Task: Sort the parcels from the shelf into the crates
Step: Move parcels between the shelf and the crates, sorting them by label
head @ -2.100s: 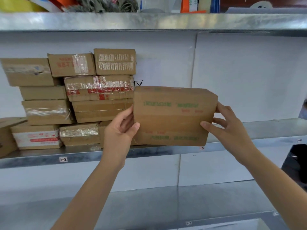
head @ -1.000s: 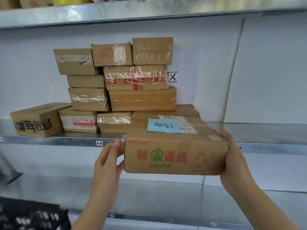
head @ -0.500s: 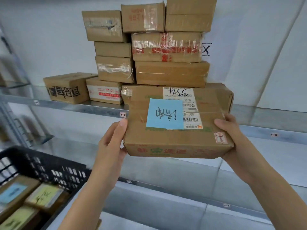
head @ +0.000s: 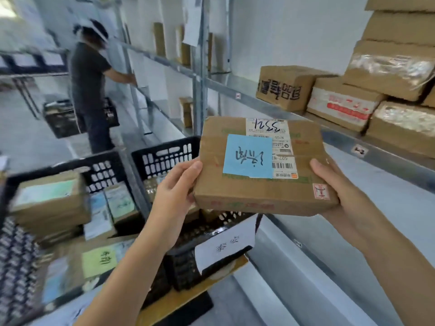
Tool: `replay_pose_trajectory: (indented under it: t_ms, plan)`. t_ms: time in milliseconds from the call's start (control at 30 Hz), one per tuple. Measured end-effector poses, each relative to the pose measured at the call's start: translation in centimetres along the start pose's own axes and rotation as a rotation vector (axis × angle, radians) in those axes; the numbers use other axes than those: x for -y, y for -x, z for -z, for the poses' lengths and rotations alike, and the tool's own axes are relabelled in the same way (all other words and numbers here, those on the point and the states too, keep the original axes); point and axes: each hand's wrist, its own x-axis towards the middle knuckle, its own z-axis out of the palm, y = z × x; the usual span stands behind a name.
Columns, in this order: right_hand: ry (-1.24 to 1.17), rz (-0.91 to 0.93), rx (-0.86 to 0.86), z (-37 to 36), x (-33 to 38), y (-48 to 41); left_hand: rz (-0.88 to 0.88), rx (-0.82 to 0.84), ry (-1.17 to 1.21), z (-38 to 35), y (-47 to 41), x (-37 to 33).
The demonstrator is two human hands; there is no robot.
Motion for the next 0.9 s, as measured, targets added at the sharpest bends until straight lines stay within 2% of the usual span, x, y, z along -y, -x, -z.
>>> replay_pose_trajectory:
  t_ms: [200, 467, 700, 900]
  plan:
    - [-0.045, -0.085, 0.208, -9.4, -2.2, -6.7, -0.034, -0.247, 0.004, 9.0, 0.4, -2.0]
    - [0.014, -0.174, 0.362, -21.2, -6.5, -12.7, -0.020, -0.486, -0.043, 19.3, 1.2, -3.5]
    - [0.051, -0.262, 0.404, -28.6, -10.3, -15.4, 0.056, -0.605, -0.103, 26.4, 0.9, -3.2]
    - [0.147, -0.387, 0.548, -33.4, -14.7, -16.2, 0.226, -0.737, -0.355, 32.2, 2.4, -1.8]
